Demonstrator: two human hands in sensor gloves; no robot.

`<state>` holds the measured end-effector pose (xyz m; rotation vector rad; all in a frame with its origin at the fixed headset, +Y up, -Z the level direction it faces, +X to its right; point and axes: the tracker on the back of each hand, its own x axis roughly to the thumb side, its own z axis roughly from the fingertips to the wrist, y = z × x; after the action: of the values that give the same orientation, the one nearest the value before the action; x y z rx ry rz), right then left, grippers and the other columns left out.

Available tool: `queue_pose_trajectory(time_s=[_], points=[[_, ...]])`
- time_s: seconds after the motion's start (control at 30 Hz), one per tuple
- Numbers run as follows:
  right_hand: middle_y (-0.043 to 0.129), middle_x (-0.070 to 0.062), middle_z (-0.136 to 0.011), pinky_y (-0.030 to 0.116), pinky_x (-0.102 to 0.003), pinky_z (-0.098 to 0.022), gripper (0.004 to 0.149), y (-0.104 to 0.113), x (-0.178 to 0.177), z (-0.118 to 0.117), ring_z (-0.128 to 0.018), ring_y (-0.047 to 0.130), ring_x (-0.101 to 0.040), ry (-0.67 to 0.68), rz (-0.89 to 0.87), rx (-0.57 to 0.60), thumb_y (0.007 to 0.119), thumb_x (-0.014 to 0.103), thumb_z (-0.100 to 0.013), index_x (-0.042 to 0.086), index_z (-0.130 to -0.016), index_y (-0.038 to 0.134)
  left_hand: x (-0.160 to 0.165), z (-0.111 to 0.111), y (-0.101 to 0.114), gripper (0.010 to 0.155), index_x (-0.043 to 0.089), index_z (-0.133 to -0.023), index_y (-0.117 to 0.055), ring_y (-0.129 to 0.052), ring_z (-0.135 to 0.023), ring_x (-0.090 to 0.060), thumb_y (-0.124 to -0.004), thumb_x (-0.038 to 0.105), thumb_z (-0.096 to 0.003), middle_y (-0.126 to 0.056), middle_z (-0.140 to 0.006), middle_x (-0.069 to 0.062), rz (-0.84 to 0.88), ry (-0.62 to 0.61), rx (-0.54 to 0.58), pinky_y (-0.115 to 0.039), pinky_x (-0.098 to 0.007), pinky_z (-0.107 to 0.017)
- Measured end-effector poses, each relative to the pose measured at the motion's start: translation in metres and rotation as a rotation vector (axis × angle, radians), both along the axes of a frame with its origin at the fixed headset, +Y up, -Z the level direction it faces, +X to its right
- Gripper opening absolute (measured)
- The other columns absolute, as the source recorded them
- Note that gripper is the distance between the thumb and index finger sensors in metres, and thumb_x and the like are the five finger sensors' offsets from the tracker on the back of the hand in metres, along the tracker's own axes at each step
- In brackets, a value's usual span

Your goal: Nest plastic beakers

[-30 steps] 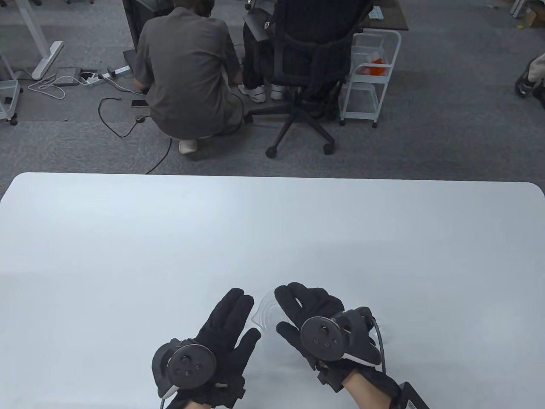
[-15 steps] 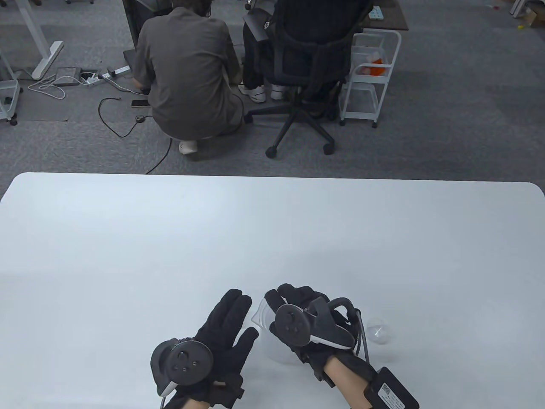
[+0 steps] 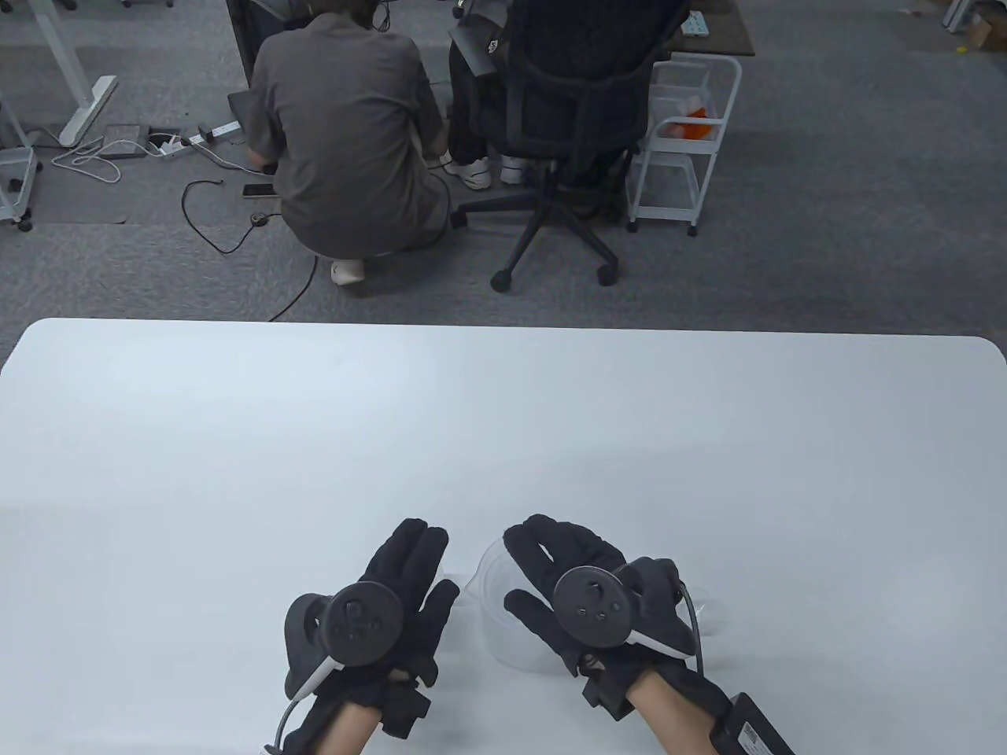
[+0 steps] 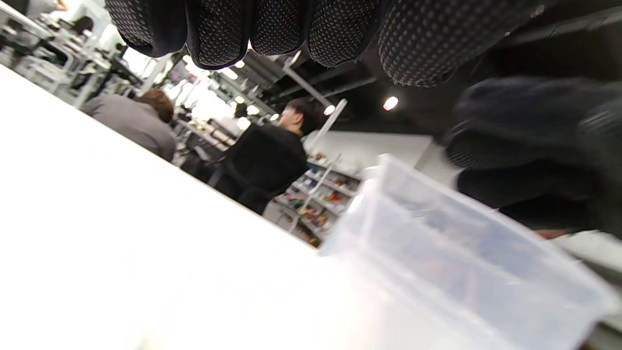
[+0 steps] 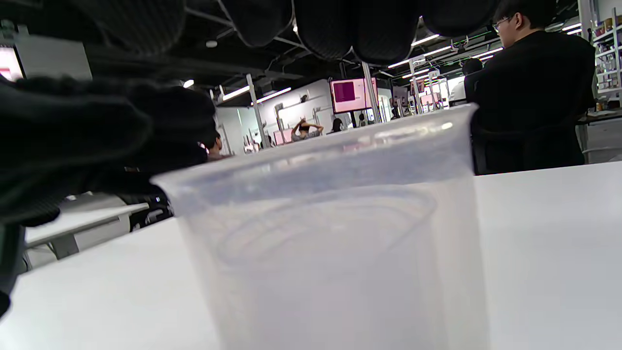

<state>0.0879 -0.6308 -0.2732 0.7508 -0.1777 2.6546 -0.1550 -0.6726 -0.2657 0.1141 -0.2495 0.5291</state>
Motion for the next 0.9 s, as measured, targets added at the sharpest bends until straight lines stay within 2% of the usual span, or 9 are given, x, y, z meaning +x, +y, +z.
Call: queue_pose_trajectory(time_s=[0.27, 0.47, 0.9], points=[[0.058, -0.017, -0.111, 0.059, -0.06, -0.065, 0.068, 0.002, 0.028, 0.011, -0.095, 0.066, -0.045, -0.009, -0.245, -0.023, 0.073, 0.053, -0.048, 0.016, -0.103, 0.054, 0.006, -0.026, -0.013, 0.064, 0.018, -0.105, -0.055, -0.062, -0.1, -0.048, -0.072, 0.044, -0.0489, -0.046, -0.112, -0.014, -0.127, 0.031, -0.124, -0.062, -0.057, -0.068], [0.057, -0.018, -0.111, 0.059, -0.06, -0.064, 0.069, -0.009, 0.044, 0.019, -0.095, 0.066, -0.046, -0.011, -0.384, -0.064, 0.072, 0.054, -0.049, 0.015, -0.103, 0.053, 0.013, -0.041, -0.031, 0.064, 0.019, -0.104, -0.055, -0.062, -0.1, -0.047, -0.073, 0.044, -0.0482, -0.046, -0.112, -0.014, -0.208, 0.033, -0.211, -0.062, -0.057, -0.068], [0.057, -0.019, -0.111, 0.059, -0.06, -0.064, 0.07, -0.031, 0.058, 0.024, -0.094, 0.065, -0.047, -0.017, -0.492, -0.118, 0.071, 0.054, -0.049, 0.014, -0.103, 0.052, 0.017, -0.056, -0.061, 0.067, 0.021, -0.105, -0.053, -0.062, -0.1, -0.047, -0.076, 0.045, -0.0466, -0.044, -0.112, -0.013, -0.336, 0.058, -0.304, -0.064, -0.055, -0.068]])
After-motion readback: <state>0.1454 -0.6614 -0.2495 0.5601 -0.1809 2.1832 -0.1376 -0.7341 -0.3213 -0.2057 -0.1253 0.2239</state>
